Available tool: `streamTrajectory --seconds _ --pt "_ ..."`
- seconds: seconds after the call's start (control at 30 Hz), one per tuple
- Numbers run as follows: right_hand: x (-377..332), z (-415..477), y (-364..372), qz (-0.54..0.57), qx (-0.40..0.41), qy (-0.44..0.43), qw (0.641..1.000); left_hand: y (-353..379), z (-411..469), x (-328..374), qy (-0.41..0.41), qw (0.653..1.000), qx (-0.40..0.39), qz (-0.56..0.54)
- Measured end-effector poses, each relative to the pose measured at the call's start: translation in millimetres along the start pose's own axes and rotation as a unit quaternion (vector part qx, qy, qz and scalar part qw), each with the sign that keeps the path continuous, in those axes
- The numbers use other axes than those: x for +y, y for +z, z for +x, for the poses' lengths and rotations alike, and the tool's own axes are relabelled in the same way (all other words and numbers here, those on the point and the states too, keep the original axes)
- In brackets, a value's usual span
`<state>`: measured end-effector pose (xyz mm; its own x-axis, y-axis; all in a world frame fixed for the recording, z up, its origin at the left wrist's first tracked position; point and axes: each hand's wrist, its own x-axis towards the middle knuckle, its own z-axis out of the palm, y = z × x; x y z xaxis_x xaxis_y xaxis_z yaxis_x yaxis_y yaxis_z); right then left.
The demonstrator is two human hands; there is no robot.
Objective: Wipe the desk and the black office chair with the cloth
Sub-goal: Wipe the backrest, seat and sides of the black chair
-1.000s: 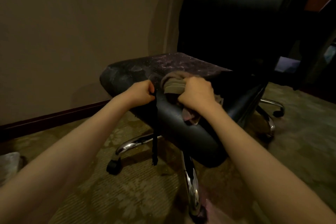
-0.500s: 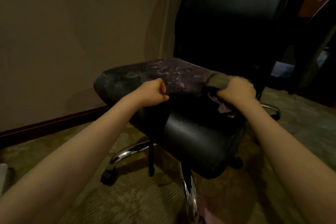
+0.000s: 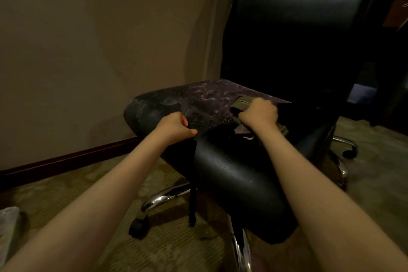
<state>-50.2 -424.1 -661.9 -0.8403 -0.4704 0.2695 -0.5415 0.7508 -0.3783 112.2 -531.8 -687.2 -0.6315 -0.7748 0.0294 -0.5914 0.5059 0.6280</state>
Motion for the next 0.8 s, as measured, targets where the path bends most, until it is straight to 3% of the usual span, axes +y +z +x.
streamTrajectory --seconds 0.23,0.43,0.63,0.8 --pt "-62.2 -15.7 18.9 0.036 -0.06 -0.12 0.99 -0.2 5.0 -2.5 0.002 1.0 -0.002 -0.014" --pt "-0.8 3.8 -18.7 -0.019 0.051 -0.039 0.998 -8.0 12.9 -8.3 0.027 0.999 0.03 0.005" --pt "-13.3 -3.5 -1.0 -0.01 -0.006 0.0 1.0 -20.8 22.0 -16.4 -0.035 0.998 0.057 0.023" --pt "-73.1 -17.0 20.2 0.042 -0.054 -0.05 0.996 -21.9 29.0 -30.0 -0.057 0.998 0.014 -0.035"
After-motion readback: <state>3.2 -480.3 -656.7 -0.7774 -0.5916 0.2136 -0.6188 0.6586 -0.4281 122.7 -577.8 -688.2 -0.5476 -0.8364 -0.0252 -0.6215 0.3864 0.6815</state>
